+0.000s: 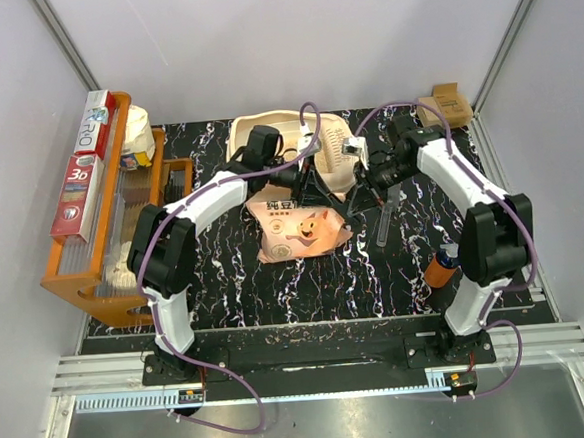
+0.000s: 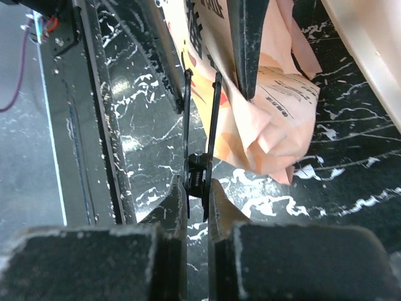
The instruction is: Fill the litter box with clean litter
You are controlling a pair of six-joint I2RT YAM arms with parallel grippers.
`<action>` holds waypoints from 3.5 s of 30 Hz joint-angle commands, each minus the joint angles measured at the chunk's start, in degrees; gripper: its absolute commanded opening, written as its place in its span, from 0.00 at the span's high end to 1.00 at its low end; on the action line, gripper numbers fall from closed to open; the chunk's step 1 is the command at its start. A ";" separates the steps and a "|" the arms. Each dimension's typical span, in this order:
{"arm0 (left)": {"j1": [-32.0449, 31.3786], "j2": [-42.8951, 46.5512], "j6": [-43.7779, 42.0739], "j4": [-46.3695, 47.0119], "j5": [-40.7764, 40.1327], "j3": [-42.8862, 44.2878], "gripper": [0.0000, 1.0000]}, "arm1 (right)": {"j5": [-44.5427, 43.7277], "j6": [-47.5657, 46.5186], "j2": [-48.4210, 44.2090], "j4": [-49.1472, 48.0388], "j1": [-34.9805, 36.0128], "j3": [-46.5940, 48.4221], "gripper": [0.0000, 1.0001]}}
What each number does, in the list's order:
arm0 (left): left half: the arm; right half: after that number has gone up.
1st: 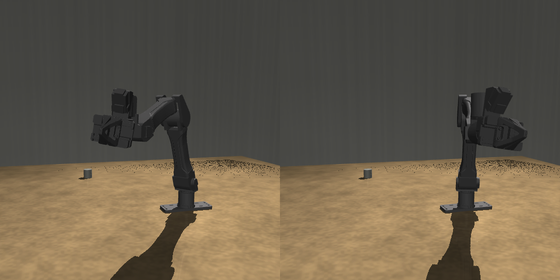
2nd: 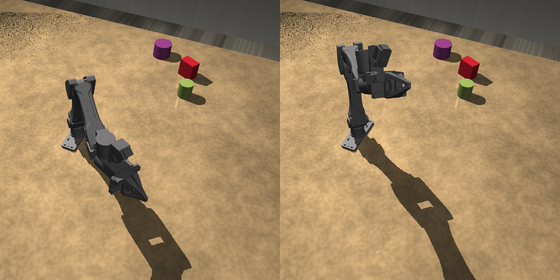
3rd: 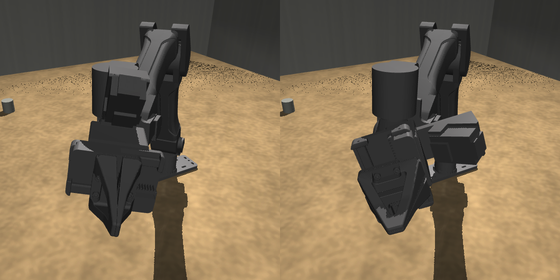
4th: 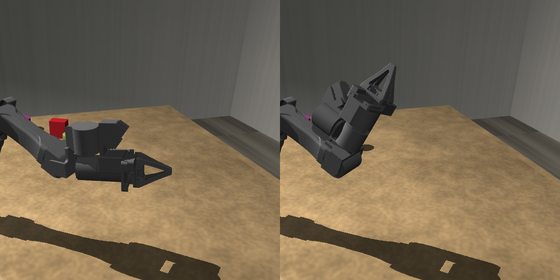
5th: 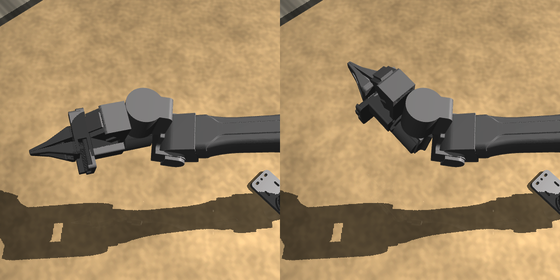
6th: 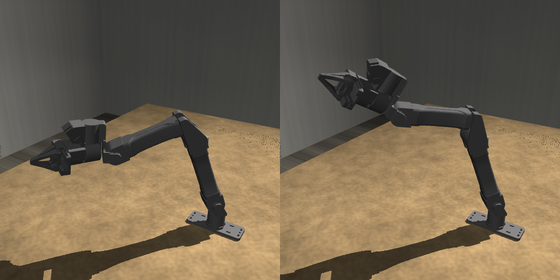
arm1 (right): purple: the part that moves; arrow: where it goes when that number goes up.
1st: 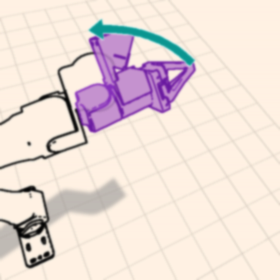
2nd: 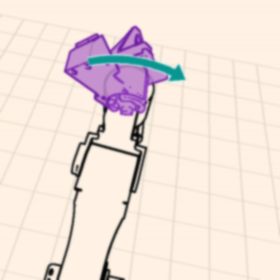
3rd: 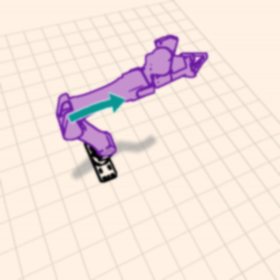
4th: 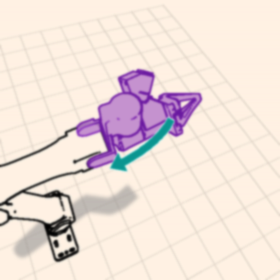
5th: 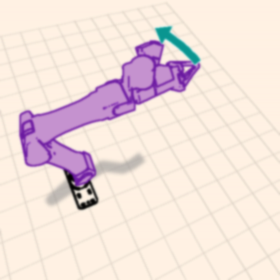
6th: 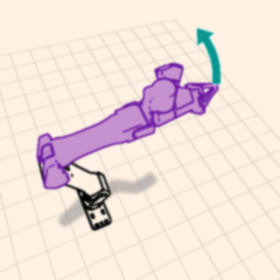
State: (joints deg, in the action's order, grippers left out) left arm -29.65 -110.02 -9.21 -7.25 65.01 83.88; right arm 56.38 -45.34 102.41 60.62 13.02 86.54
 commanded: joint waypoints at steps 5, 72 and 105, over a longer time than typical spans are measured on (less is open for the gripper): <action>1.17 1.56 -5.28 -1.46 -0.06 1.56 0.60 | -6.53 -13.00 -15.12 8.81 -0.18 2.14 1.00; -0.23 6.31 -2.04 2.94 -0.67 -4.07 0.92 | -27.73 -23.12 1.12 15.23 7.29 14.70 1.00; 7.85 17.38 -9.53 -7.53 -0.42 -15.93 0.89 | -35.64 -26.20 6.48 24.02 19.94 23.76 1.00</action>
State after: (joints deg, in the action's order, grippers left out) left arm -22.50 -95.70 -24.51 -21.04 62.33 69.71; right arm 21.39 -71.50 107.87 76.60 31.42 108.53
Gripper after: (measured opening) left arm 0.124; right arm 0.100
